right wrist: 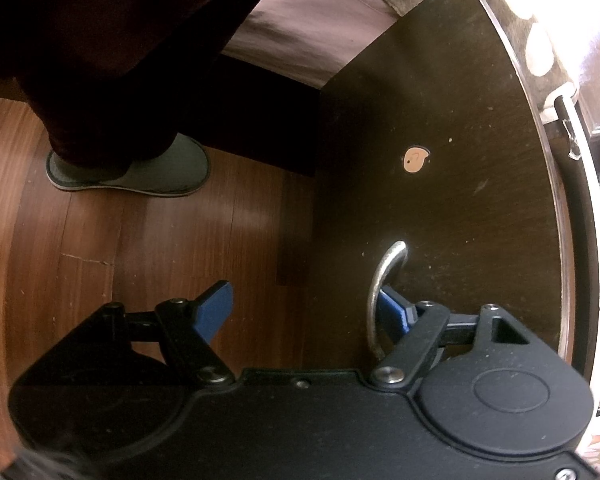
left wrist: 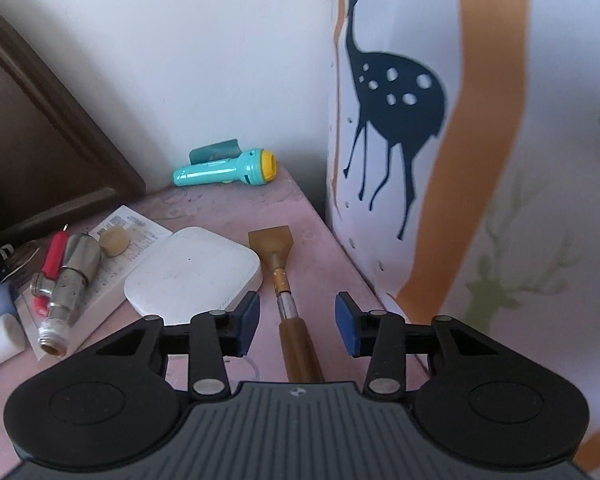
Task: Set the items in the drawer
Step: 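Close the left gripper on the brown-handled brush, then lift the brush with the left gripper, lower it into the drawer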
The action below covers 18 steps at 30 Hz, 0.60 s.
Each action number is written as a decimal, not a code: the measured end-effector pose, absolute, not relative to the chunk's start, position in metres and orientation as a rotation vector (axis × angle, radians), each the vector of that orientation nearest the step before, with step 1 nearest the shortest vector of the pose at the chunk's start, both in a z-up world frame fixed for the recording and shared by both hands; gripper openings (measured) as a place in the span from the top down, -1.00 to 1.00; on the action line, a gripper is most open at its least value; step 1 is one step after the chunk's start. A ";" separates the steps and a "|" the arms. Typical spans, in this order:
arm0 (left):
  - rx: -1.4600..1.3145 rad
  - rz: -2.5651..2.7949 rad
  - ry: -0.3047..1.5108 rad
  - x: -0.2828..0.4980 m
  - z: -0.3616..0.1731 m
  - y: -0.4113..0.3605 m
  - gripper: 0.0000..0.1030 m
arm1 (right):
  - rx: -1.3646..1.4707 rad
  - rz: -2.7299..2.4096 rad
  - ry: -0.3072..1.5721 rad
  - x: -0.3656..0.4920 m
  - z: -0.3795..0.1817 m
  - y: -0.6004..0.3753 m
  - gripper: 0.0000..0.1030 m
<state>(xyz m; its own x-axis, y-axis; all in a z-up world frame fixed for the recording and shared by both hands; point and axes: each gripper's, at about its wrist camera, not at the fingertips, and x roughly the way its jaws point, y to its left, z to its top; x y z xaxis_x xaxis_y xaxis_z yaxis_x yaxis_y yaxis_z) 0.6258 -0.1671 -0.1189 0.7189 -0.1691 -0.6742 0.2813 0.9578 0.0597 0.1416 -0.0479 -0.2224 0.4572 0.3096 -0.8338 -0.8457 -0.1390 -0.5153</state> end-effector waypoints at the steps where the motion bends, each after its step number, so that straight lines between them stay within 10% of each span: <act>1: 0.164 -0.246 0.732 0.628 -0.120 -0.167 0.22 | -1.362 1.081 0.521 0.141 -0.222 -0.048 -0.51; 18: 0.162 -0.244 0.752 0.626 -0.121 -0.170 0.84 | -1.367 1.082 0.513 0.140 -0.222 -0.050 -0.51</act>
